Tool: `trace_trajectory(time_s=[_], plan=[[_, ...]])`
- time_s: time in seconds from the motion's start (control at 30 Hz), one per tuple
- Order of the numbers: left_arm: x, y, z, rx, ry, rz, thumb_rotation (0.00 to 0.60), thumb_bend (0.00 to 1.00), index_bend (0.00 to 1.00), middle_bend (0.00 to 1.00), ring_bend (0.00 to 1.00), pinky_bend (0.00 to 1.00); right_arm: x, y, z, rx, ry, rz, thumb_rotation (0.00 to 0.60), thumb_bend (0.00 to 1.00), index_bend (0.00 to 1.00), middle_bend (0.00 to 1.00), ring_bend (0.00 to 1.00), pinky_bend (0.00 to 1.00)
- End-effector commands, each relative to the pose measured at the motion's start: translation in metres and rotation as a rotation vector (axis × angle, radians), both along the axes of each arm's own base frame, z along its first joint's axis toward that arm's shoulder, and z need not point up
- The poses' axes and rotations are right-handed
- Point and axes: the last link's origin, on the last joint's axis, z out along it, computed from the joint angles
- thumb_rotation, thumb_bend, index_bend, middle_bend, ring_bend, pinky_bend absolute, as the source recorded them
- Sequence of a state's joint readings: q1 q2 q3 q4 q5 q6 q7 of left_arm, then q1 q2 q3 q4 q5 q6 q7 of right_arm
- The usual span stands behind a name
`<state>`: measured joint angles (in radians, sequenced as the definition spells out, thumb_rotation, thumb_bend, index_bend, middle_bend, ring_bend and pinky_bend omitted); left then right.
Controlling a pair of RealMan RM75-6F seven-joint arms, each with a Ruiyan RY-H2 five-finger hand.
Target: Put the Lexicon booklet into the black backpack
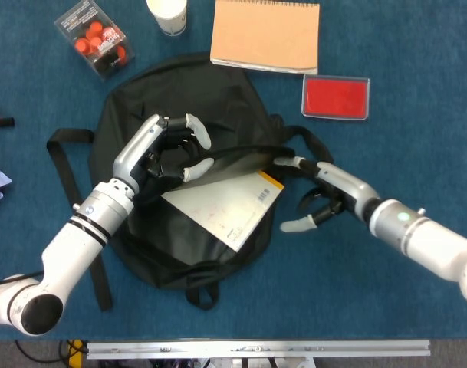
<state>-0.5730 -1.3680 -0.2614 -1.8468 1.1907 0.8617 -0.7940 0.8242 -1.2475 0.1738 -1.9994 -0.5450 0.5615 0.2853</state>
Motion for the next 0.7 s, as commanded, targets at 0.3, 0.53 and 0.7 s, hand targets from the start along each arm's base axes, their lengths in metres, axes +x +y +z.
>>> trace_trajectory(time_s=[0.3, 0.53, 0.7], plan=[[-0.003, -0.005, -0.002, -0.014, 0.058, -0.051, 0.6, 0.28, 0.51, 0.56, 0.53, 0.46, -0.031, 0.015, 0.047, -0.176, 0.238, 0.317, 0.6, 0.0, 0.0, 0.13, 0.06, 0.33], [-0.001, -0.024, 0.002, -0.054, 0.16, -0.224, 0.6, 0.28, 0.19, 0.19, 0.11, 0.16, -0.05, 0.02, 0.094, -0.278, 0.317, 0.346, 0.6, 0.0, 0.0, 0.13, 0.06, 0.33], [-0.003, -0.03, 0.002, -0.042, 0.212, -0.29, 0.6, 0.28, 0.11, 0.07, 0.0, 0.08, -0.065, 0.014, 0.119, -0.348, 0.349, 0.318, 0.6, 0.0, 0.0, 0.14, 0.06, 0.33]])
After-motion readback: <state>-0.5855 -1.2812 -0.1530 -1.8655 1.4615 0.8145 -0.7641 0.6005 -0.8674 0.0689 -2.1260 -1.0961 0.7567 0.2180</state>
